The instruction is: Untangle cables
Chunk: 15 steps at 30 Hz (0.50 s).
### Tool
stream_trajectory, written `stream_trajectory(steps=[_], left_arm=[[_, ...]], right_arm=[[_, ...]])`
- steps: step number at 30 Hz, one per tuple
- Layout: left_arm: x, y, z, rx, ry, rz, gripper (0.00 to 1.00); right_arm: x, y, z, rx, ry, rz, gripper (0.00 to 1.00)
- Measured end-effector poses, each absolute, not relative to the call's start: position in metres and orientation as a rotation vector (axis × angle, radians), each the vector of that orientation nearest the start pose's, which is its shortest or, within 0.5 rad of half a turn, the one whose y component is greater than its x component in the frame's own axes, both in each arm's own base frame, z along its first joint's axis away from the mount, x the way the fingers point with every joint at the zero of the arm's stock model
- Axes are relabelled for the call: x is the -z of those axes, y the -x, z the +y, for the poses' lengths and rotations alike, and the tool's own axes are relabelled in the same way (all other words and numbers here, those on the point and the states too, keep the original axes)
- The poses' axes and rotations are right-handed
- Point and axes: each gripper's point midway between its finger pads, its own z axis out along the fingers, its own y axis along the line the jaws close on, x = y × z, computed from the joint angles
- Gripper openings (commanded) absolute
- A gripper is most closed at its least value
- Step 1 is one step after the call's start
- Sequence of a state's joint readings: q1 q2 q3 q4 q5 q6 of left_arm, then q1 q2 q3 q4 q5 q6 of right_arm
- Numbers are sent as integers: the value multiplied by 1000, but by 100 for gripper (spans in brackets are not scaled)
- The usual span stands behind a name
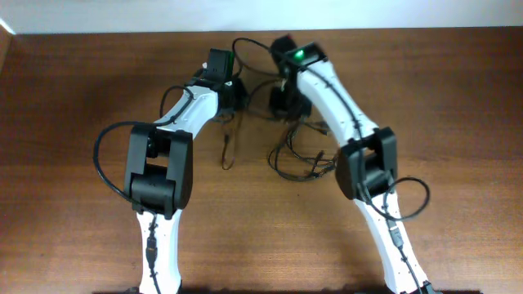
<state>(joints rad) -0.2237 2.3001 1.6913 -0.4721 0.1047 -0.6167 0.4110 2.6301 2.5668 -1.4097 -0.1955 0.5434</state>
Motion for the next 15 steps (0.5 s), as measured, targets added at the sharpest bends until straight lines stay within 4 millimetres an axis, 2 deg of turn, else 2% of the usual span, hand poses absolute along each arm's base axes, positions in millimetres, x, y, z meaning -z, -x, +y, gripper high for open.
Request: stream_trajectory(steps=[1,2,4,6,7,9,12,15], left_arm=[[-3,-527,-135,356,473,2676,23],[-3,-522,-129,281,445,2698,26],[-2,-515,-117,169,419,2725,38],[-1,-506,-101,36,403,2751,53],[0,-500,-93,-35,391,2770,57],[0,-494,-85,-86,400,2788,58],[0,-492,-82,-95,409,2795,58],[0,-490,-81,-105,391,2804,61]], right_arm=[[-70,-474,230,-375,-202,3073,40],[-120,-484,209,-420,-230,2982,49],[-179,-490,186,-465,-228,2860,57],[-259,-482,152,-499,-247,2697,58],[-279,-475,147,-504,-234,2661,58],[-282,-466,147,-496,-207,2675,58],[-262,-467,149,-478,-203,2730,58],[-258,-464,148,-467,-183,2751,58]])
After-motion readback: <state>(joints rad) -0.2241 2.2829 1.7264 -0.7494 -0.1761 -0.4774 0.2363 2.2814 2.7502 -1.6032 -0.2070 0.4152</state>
